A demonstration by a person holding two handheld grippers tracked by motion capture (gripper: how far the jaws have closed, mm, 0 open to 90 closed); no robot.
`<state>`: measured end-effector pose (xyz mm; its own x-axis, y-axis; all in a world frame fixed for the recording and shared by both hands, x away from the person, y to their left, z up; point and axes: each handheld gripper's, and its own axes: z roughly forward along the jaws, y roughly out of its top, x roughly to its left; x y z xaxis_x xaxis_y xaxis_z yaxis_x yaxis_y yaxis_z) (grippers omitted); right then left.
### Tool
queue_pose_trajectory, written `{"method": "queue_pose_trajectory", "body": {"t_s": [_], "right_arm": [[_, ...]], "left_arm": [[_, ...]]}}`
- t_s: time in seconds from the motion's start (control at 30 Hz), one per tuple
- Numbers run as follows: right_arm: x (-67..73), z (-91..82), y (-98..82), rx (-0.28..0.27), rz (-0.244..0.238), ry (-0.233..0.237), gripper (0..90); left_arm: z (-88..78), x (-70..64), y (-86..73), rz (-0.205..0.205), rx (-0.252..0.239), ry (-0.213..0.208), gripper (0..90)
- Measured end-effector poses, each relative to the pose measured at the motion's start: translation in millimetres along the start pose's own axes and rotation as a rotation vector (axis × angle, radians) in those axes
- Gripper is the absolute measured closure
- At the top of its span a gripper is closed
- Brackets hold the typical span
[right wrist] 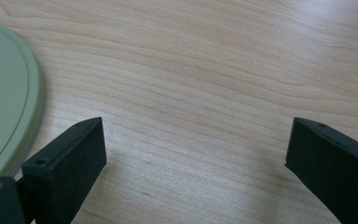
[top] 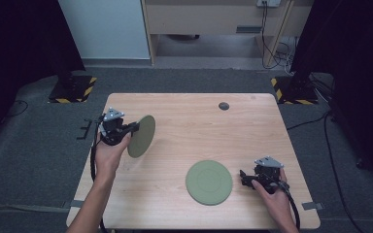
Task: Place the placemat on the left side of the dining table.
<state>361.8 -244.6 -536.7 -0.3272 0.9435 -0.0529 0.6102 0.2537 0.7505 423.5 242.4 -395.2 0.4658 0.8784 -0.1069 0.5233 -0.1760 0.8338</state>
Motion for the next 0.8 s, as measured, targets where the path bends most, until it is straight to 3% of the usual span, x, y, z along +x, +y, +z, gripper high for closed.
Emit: {"method": "queue_pose_trajectory", "body": {"t_s": [0.4, 0.8], "right_arm": [[-1.2, 0.4, 0.0, 0.007, 0.008, -0.009, 5.3], [-0.1, 0.4, -0.4, 0.015, 0.008, -0.007, 5.2]], "left_arm": [[1.3, 0.5, -0.7, -0.008, -0.001, -0.004, 85.5], [-0.4, 10.0, -4.0, -0.014, 0.014, 0.018, 85.5]]}}
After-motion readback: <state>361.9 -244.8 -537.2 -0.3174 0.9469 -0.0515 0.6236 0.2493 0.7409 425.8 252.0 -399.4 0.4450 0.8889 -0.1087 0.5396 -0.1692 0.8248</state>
